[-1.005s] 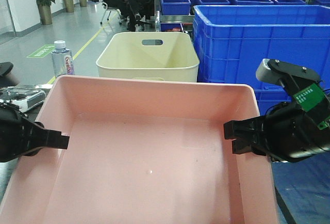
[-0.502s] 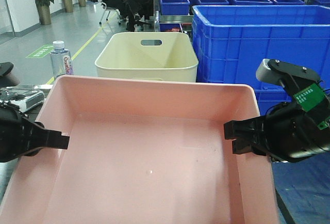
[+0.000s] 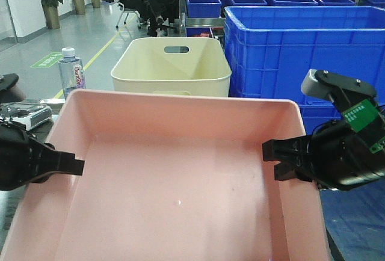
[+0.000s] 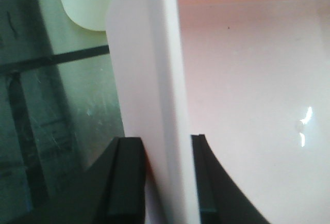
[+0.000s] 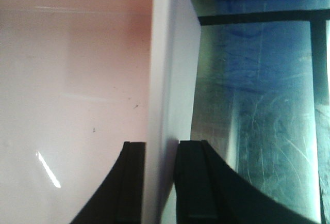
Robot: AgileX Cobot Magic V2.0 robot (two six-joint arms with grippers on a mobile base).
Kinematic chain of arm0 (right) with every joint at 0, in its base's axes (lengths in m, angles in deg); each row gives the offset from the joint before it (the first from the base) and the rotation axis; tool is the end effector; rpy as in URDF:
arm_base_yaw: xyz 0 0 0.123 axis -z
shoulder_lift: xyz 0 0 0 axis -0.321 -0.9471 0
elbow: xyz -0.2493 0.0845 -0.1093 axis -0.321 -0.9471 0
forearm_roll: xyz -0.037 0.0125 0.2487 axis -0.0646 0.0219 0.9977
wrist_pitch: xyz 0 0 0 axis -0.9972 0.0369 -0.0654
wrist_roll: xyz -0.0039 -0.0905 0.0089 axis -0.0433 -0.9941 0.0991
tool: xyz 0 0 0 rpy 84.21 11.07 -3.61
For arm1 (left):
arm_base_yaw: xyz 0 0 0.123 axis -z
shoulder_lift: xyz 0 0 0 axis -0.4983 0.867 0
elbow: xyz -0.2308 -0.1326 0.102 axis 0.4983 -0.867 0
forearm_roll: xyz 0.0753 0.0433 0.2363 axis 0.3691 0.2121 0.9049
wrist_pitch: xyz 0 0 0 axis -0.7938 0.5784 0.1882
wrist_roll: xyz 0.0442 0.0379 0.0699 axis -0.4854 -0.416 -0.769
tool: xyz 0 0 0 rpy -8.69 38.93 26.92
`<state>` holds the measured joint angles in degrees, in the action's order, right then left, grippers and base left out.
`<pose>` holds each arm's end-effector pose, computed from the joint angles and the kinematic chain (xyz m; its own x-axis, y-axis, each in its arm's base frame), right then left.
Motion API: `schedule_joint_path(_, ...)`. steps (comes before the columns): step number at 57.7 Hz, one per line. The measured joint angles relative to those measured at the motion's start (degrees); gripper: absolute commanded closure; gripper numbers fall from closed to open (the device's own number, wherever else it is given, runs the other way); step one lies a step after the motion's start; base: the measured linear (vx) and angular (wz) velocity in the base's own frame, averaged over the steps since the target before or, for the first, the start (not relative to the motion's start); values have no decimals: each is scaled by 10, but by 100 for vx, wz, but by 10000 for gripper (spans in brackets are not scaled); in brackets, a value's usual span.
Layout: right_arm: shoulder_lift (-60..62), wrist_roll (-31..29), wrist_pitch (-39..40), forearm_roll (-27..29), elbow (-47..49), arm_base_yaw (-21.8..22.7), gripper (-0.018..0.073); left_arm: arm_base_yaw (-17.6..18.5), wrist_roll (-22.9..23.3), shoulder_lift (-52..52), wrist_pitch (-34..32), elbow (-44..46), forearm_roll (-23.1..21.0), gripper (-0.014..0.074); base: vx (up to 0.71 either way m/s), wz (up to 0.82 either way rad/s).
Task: Grab pink bin and stack on right shelf
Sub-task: 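Lower the pink bin with both grippers onto the metal shelf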
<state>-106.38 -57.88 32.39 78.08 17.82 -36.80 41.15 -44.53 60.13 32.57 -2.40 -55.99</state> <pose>0.2626 0.0919 0.3845 -0.7797 0.1050 -0.6173 -0.0895 0.9570 0.2758 0.2568 -0.0854 0.3801 -0.6846 0.0692 -0.7257 0.4042 0.8645 -0.2988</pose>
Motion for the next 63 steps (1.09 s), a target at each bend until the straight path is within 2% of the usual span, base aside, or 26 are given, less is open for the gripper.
schedule_joint_path(19,-72,16,-12,-43,0,-1,564,1,2,88,9,-16,-18,580,0,0)
schedule_joint_path(31,-97,34,-9,-46,0,-1,508,1,2,105,9,-16,-17,471,0,0)
schedule_joint_path(38,-110,48,-8,-50,0,-1,426,1,2,109,7,-16,-16,351,0,0)
schedule_joint_path(53,-122,53,7,-59,0,0,157,1,-4,111,23,-16,-20,78,0,0)
schedule_joint_path(58,-122,53,8,-60,1,1,106,1,-5,111,24,-16,-21,38,0,0)
schedule_joint_path(63,-122,53,6,-61,1,1,100,1,-5,108,27,-16,-22,43,0,0)
